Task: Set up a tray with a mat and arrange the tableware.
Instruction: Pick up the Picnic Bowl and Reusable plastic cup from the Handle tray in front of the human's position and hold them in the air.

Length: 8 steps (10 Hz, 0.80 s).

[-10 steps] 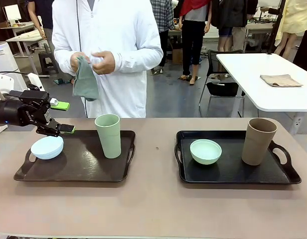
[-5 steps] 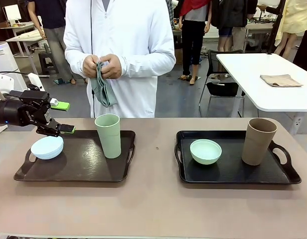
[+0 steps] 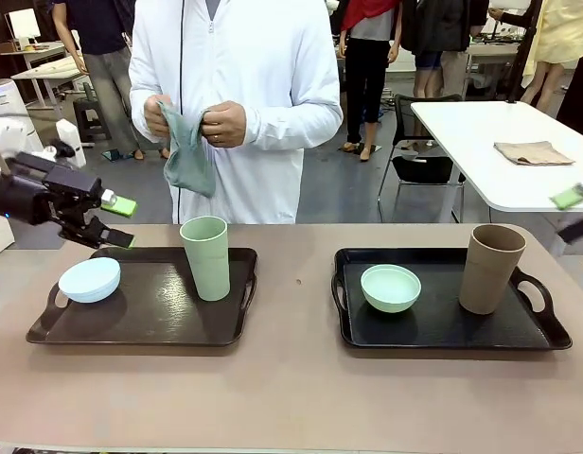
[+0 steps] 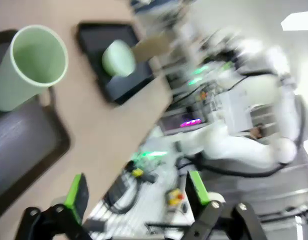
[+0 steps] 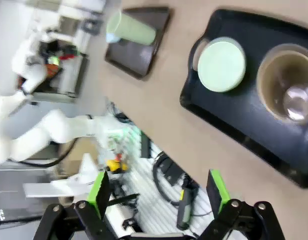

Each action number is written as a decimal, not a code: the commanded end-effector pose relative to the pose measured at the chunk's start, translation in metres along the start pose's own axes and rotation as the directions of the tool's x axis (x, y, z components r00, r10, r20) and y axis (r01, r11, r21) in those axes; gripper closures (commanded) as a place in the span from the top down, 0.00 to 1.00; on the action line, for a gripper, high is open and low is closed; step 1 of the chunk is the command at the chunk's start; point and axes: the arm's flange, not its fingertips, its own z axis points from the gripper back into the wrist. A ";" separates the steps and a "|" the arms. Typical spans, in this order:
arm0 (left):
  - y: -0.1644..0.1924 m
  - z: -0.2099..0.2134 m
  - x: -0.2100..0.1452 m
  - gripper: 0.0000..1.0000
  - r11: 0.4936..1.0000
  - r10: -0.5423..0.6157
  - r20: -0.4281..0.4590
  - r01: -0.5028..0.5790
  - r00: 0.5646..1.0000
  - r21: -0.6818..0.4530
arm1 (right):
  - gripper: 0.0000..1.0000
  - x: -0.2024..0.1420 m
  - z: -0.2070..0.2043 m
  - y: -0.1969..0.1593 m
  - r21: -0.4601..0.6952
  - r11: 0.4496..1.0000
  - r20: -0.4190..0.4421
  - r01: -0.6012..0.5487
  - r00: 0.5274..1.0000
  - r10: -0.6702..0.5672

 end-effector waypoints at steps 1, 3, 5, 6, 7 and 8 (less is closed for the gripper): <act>-0.029 0.019 0.013 1.00 0.920 -0.027 -0.080 0.056 0.996 0.388 | 1.00 0.073 -0.036 0.085 -0.280 0.935 -0.094 -0.218 0.975 0.199; -0.032 0.040 0.021 1.00 0.776 0.138 -0.096 -0.048 0.986 0.629 | 1.00 0.114 -0.085 0.125 -0.342 0.767 -0.209 -0.543 0.840 0.501; -0.034 0.069 0.028 1.00 0.622 0.300 0.000 -0.196 0.954 0.758 | 1.00 0.143 -0.138 0.130 -0.160 0.681 -0.269 -0.714 0.696 0.666; -0.038 0.085 0.028 1.00 0.557 0.357 0.038 -0.245 0.933 0.794 | 1.00 0.151 -0.166 0.129 -0.038 0.658 -0.286 -0.752 0.639 0.714; -0.038 0.101 0.033 1.00 0.486 0.377 0.093 -0.283 0.921 0.827 | 1.00 0.158 -0.193 0.125 0.159 0.648 -0.267 -0.745 0.600 0.754; -0.039 0.105 0.031 1.00 0.654 0.395 0.053 -0.321 0.917 0.685 | 1.00 0.140 -0.165 0.148 -0.171 0.669 -0.316 -0.724 0.683 0.659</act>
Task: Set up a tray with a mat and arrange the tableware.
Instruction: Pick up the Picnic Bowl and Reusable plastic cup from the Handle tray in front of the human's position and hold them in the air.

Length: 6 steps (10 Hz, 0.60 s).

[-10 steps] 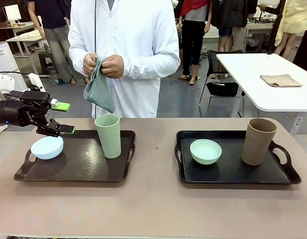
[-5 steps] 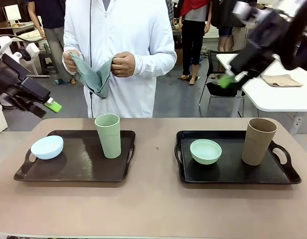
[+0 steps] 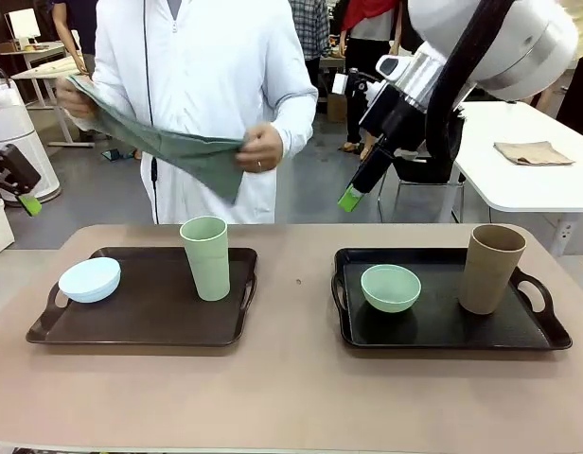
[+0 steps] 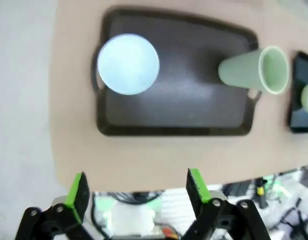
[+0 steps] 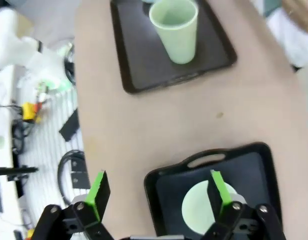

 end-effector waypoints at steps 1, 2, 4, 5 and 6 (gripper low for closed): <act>-0.007 -0.008 0.000 1.00 0.999 -0.035 0.047 0.033 0.998 0.034 | 1.00 -0.002 0.037 0.023 -0.117 0.990 -0.027 0.084 0.996 -0.088; -0.007 -0.008 0.000 1.00 0.999 -0.035 0.047 0.033 0.998 0.034 | 1.00 -0.002 0.037 0.023 -0.117 0.990 -0.027 0.084 0.996 -0.088; -0.007 -0.008 0.000 1.00 0.999 -0.035 0.047 0.033 0.998 0.034 | 1.00 0.001 0.030 0.012 -0.073 0.996 -0.006 0.046 0.999 -0.046; -0.005 -0.002 0.003 1.00 0.999 -0.033 0.021 0.033 0.999 0.002 | 1.00 -0.016 0.032 0.005 0.121 0.935 0.236 -0.333 0.925 0.299; -0.005 -0.021 0.021 1.00 0.998 -0.065 0.019 0.065 0.998 -0.014 | 1.00 -0.009 0.010 -0.014 0.078 0.914 0.357 -0.398 0.867 0.347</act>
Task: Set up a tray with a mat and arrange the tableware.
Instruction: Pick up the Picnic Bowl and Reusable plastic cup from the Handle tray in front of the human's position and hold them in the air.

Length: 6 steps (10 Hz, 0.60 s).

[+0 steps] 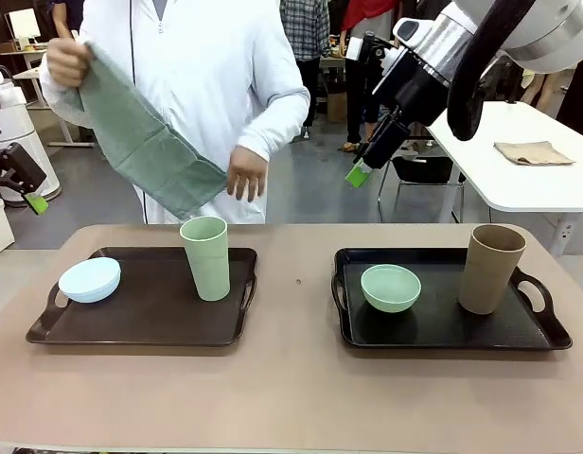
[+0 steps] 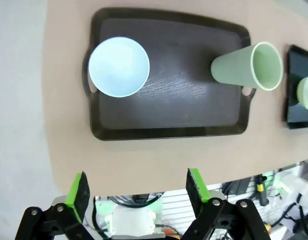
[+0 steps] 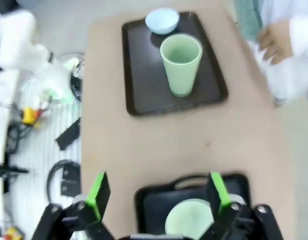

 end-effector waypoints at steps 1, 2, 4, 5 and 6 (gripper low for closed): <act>0.006 -0.027 0.031 1.00 0.998 -0.048 0.023 0.049 0.999 -0.047 | 1.00 -0.020 -0.047 -0.038 0.159 0.942 0.299 -0.295 0.924 0.239; 0.012 -0.041 0.040 1.00 0.989 -0.091 0.022 0.093 0.996 -0.116 | 1.00 -0.021 -0.081 -0.051 0.169 0.927 0.363 -0.334 0.896 0.257; 0.026 -0.062 0.045 1.00 0.968 -0.158 0.024 0.160 0.987 -0.192 | 1.00 -0.028 -0.136 -0.061 0.161 0.917 0.387 -0.364 0.878 0.281; 0.032 -0.072 0.049 1.00 0.956 -0.174 0.041 0.178 0.984 -0.234 | 1.00 -0.033 -0.157 -0.064 0.148 0.943 0.367 -0.297 0.902 0.226; 0.031 -0.069 0.049 1.00 0.944 -0.076 0.058 0.091 0.995 -0.317 | 1.00 -0.026 -0.121 -0.048 0.111 0.937 0.369 -0.331 0.889 0.270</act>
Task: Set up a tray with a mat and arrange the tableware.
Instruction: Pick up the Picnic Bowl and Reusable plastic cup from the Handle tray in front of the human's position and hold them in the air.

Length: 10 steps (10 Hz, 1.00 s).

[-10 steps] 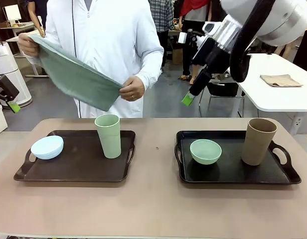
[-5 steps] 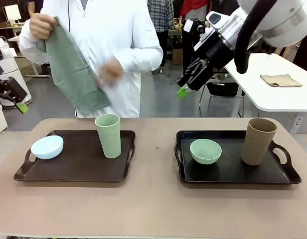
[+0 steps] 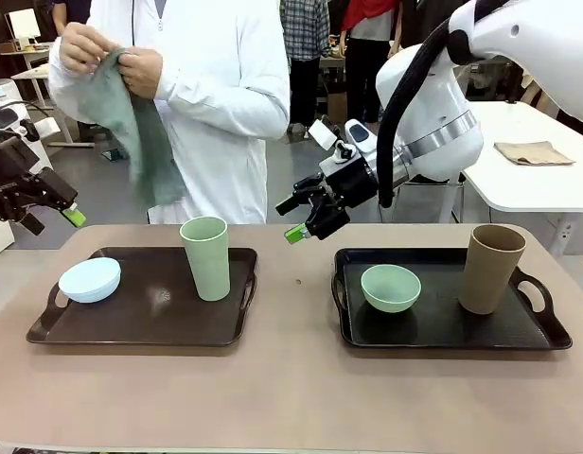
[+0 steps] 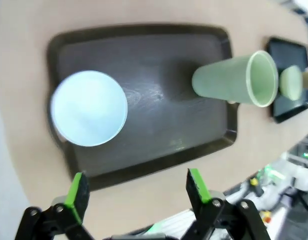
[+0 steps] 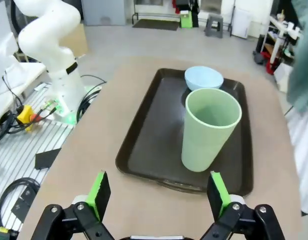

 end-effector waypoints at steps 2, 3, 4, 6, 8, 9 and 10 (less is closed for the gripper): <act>-0.007 0.003 -0.001 1.00 0.998 -0.015 -0.016 0.016 1.000 0.058 | 1.00 0.028 0.028 0.010 -0.038 0.999 -0.016 -0.016 1.000 0.015; 0.001 0.000 0.000 1.00 1.000 0.000 0.001 0.000 1.000 -0.004 | 1.00 0.009 0.010 0.001 -0.014 1.000 -0.002 -0.010 1.000 0.010; 0.007 -0.019 0.003 1.00 0.993 0.005 0.004 -0.005 1.000 0.116 | 1.00 0.006 -0.008 -0.013 -0.008 1.000 0.019 -0.004 1.000 0.004; 0.032 -0.044 0.014 1.00 0.965 0.094 -0.009 -0.088 0.996 0.248 | 1.00 -0.013 -0.051 -0.037 0.052 0.998 0.041 0.024 0.999 -0.026; 0.055 -0.064 0.019 1.00 0.955 0.108 -0.043 -0.092 0.993 0.282 | 1.00 -0.029 -0.087 -0.057 0.078 0.996 0.017 0.031 0.999 -0.033; 0.062 -0.075 0.019 1.00 0.957 0.092 -0.056 -0.073 0.994 0.280 | 1.00 -0.035 -0.099 -0.064 0.069 0.997 0.007 0.017 1.000 -0.018; 0.068 -0.083 0.020 1.00 0.961 0.070 -0.058 -0.052 0.996 0.271 | 1.00 -0.040 -0.109 -0.071 0.037 0.999 0.001 0.001 1.000 -0.001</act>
